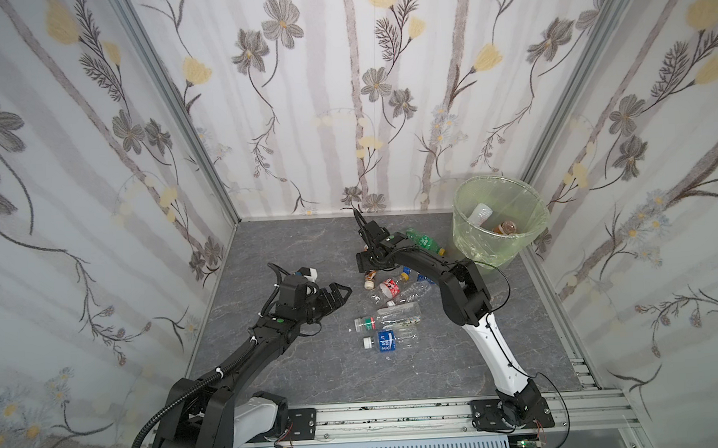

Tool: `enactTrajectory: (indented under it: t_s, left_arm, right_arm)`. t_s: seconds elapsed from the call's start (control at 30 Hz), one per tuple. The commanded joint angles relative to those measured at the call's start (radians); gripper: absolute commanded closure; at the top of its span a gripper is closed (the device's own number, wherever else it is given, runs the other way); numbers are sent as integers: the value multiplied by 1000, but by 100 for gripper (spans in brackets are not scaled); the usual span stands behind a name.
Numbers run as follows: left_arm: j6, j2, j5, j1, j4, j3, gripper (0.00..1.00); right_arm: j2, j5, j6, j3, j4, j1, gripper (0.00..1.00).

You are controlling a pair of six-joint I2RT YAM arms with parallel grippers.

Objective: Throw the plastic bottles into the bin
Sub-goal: 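Lift the brown coffee bottle with the right gripper toward the bin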

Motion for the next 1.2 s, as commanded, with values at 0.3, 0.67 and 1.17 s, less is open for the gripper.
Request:
enactTrajectory:
  t_s: [0.3, 0.67, 1.17]
  left_arm:
    - [-23, -31, 15, 12, 53, -21, 0]
    - [-36, -66, 10, 39, 56, -25, 0]
    - [-33, -64, -31, 42, 78, 97, 0]
  right_arm:
    - [10, 27, 20, 30, 11, 14, 39]
    - [-3, -32, 19, 101, 19, 15, 42]
    - [-153, -46, -21, 99, -39, 14, 43]
